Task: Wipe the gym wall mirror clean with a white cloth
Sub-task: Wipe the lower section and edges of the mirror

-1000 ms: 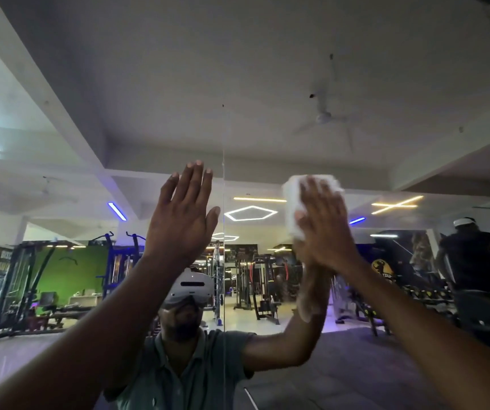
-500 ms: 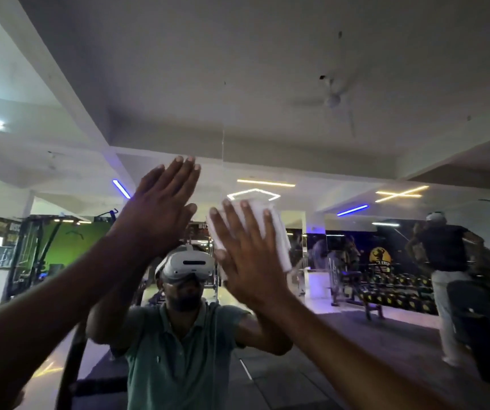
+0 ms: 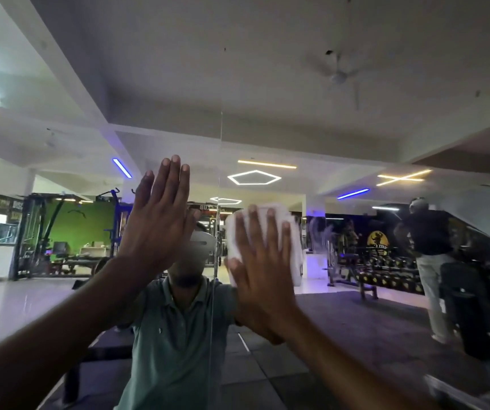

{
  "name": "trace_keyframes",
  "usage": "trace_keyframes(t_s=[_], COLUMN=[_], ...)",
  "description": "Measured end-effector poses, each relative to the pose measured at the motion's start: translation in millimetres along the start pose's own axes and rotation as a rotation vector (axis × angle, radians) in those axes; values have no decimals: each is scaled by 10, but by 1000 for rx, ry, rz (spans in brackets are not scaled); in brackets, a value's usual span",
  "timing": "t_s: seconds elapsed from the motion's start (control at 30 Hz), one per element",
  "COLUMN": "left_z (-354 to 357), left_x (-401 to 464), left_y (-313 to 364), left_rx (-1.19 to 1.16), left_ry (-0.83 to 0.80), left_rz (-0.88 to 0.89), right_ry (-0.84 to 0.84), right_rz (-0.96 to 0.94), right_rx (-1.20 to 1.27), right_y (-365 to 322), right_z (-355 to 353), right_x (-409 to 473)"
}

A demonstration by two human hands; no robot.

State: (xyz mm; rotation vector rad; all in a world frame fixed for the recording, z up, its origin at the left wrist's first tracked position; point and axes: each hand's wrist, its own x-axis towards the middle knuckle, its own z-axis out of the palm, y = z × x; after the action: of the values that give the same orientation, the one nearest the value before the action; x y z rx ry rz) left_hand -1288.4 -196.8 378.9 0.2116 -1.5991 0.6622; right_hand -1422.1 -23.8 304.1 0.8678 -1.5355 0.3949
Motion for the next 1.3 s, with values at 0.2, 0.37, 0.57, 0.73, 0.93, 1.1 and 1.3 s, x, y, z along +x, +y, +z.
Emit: trace_keyframes(t_s=[0.2,0.37,0.57,0.73,0.93,1.1,1.3], left_z=[17,59,62,57,91,-27,-149], left_x=[-34,-54,-48,-62,-43,16,-28], left_y=[-163,-128,-150,-140,-117,-355,-624], left_rx=[21,32,21,-12,-18,-32,19], left_ry=[17,39,46,41,38,-9,-18], left_rz=[77,59,71,67,55,110,29], right_ry=[81,197,1,103,38,-35,28], right_rz=[184,635,-97,420,274,-42,11], right_rx=[-117,-49,-11,-68,2,-13,-42], right_y=[1388,831,204,1410,-115,35,222], right_z=[-111,-100,17,-101,-17,-106,-284], right_x=[283,358,-156,58,28,383,1620])
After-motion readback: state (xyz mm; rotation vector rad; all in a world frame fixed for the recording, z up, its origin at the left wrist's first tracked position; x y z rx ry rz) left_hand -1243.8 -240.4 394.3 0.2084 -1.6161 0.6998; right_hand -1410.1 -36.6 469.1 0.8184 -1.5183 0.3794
